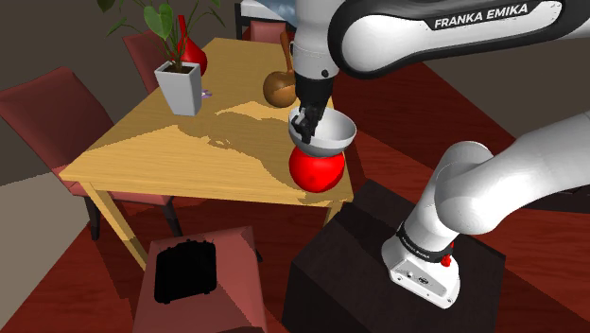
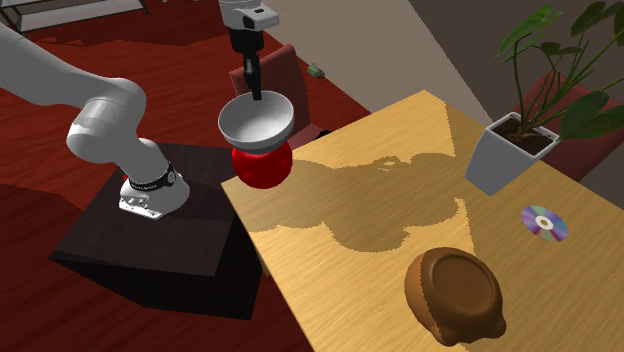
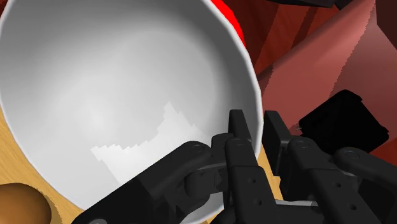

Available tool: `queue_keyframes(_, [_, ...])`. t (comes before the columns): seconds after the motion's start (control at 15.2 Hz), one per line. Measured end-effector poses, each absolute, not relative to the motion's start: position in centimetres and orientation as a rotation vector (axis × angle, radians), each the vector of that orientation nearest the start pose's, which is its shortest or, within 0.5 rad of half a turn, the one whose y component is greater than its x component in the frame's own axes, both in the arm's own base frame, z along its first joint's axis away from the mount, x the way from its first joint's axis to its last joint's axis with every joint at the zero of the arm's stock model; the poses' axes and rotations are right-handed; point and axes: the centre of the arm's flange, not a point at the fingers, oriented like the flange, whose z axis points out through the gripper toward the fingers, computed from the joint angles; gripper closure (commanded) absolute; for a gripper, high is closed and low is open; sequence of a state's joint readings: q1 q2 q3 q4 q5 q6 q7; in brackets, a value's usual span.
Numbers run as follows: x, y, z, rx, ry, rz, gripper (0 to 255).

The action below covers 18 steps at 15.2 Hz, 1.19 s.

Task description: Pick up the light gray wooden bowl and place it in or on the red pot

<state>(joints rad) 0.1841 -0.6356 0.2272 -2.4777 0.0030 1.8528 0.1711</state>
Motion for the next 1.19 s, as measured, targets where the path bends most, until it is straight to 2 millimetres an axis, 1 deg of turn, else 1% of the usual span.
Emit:
queue_keyframes(0.07, [33.0,15.2,50.1,-3.252,-0.320,-0.055,0])
queue_keyframes(0.46, [33.0,15.1,50.0,-3.253,-0.319,-0.053,0])
queue_keyframes(0.59, [33.0,15.5,51.5,-3.253,-0.319,-0.054,0])
queue_keyframes(0.73, [32.9,15.7,53.8,-3.252,-0.319,-0.055,0])
queue_keyframes(0.79, [32.8,15.7,54.5,-3.253,-0.319,-0.055,0])
queue_keyframes(0.92, [32.8,15.7,54.9,-3.253,-0.319,-0.054,0])
queue_keyframes(1.19, [32.8,15.7,55.0,-3.253,-0.319,-0.053,0])
